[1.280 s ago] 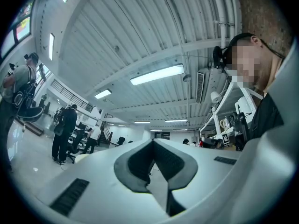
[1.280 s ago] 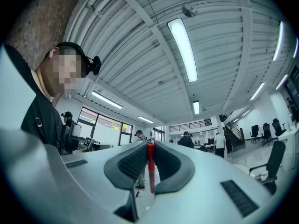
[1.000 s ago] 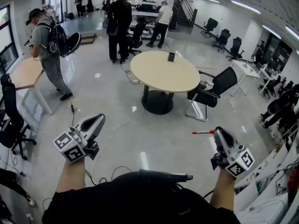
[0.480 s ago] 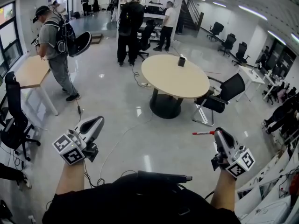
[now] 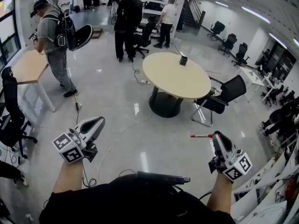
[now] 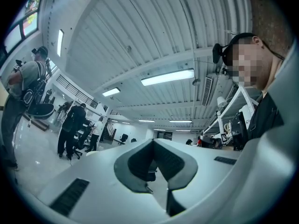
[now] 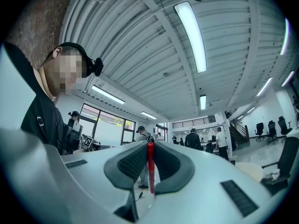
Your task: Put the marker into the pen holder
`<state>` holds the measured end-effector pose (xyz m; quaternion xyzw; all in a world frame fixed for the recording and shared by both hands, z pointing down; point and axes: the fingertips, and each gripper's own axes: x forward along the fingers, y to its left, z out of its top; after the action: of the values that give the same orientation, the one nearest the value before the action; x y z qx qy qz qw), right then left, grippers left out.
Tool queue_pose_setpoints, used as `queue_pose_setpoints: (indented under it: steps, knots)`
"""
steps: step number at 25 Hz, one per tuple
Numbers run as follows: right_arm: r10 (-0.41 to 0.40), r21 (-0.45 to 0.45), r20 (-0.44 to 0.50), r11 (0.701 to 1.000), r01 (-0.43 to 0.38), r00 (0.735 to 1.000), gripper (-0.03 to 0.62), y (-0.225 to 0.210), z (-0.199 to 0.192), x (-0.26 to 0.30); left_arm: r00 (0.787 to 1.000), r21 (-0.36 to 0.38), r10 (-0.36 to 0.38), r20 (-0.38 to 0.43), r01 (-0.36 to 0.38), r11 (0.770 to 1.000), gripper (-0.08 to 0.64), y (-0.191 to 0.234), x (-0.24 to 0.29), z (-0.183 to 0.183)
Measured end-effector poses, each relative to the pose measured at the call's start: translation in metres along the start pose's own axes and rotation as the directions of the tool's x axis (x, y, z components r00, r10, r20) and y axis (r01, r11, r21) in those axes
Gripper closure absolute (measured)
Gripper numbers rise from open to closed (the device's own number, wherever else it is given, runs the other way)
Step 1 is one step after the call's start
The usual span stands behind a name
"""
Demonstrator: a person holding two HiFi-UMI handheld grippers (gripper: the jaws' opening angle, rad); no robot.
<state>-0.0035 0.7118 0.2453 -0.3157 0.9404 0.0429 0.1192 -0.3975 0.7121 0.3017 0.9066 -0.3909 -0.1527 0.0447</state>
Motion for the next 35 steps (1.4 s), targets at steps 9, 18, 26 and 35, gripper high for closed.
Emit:
queue_pose_setpoints:
  steps: [9, 18, 26, 35]
  knots:
    - [0.020, 0.005, 0.035, 1.000, -0.020, 0.999, 0.549, -0.090, 0.010, -0.063, 1.000, 0.034, -0.003, -0.001, 0.003, 0.999, 0.560, -0.059, 0.097, -0.027]
    - [0.031, 0.005, 0.069, 1.000, -0.031, 0.997, 0.549, -0.193, 0.029, -0.146, 1.000, 0.058, -0.023, -0.003, 0.023, 0.998, 0.560, -0.137, 0.210, -0.066]
    - [-0.013, 0.039, 0.077, 0.999, 0.010, 0.997, 0.549, -0.247, 0.017, -0.179, 0.997, 0.048, -0.063, -0.053, 0.066, 0.997, 0.559, -0.156, 0.275, -0.095]
    - [-0.089, -0.007, 0.035, 0.996, 0.090, 0.995, 0.549, -0.257, 0.006, -0.129, 0.987, -0.003, -0.155, -0.043, 0.155, 0.988, 0.560, -0.084, 0.306, -0.100]
